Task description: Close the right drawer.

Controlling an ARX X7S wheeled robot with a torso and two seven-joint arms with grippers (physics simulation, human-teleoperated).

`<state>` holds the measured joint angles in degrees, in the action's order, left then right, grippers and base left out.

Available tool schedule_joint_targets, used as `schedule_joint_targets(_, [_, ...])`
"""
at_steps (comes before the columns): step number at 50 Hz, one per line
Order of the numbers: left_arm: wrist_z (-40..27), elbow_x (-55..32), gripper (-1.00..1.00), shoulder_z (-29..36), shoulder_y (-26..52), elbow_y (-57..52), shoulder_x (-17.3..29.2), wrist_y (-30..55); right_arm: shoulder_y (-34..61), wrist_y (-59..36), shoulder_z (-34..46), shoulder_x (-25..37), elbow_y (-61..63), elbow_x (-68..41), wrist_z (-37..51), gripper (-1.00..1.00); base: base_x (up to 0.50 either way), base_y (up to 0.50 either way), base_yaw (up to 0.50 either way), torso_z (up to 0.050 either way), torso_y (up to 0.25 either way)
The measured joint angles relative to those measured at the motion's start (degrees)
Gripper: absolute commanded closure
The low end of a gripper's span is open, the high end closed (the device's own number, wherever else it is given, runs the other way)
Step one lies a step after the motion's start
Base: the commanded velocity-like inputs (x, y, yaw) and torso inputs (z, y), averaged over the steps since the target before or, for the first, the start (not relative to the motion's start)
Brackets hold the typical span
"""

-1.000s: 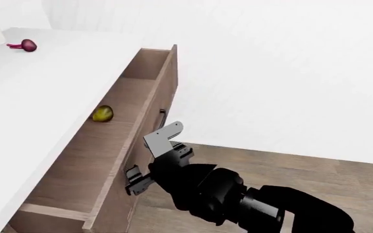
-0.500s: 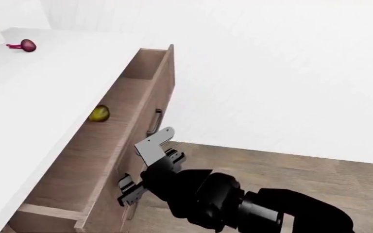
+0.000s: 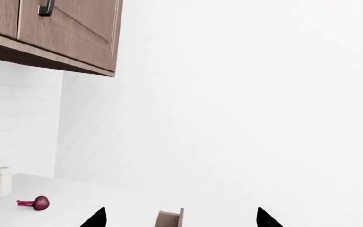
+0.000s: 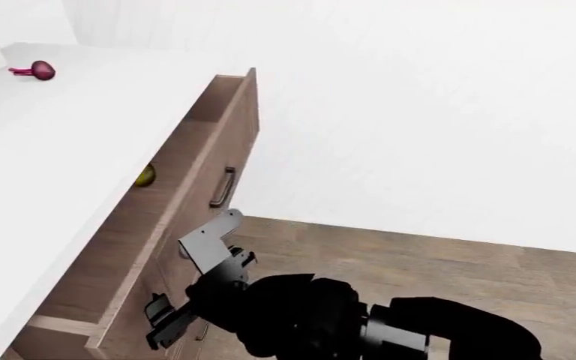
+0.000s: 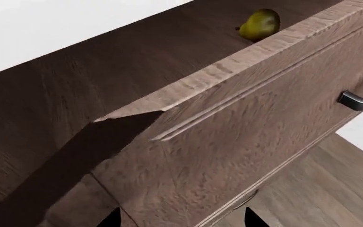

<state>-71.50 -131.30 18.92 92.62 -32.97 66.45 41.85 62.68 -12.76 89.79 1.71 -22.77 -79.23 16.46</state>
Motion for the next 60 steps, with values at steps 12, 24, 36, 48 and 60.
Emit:
schedule_joint_targets(12, [-0.1,-0.1,-1.0,0.1,0.1,-0.2,0.0,-0.1,0.4,0.6,0.7,-0.2,0.6,-1.7,-0.4,-1.0,0.0,0.0,0.0,0.0,0.0])
schedule_joint_targets(24, [-0.2,-0.1,-1.0,0.3,0.0,-0.5,-0.1,-0.3,1.8,1.8,2.2,0.0,0.9,-4.6,0.4,-1.0,0.0,0.0,0.0,0.0,0.0])
schedule_joint_targets(36, [-0.4,-0.3,-1.0,0.5,0.2,-0.8,-0.1,-0.4,4.2,3.3,0.0,3.3,6.3,-3.1,4.5,-1.0,0.0,0.0,0.0,0.0,0.0])
schedule_joint_targets(48, [-1.0,-0.8,-1.0,0.8,0.6,-1.4,-0.3,-0.5,4.7,3.8,-1.1,9.9,12.4,-2.1,9.5,-1.0,0.0,0.0,0.0,0.0,0.0])
schedule_joint_targets(60, [-1.5,-0.9,-1.0,1.2,0.9,-2.0,-0.5,-0.6,8.3,2.7,-3.5,19.6,24.3,-3.6,16.7,-1.0,0.0,0.0,0.0,0.0,0.0])
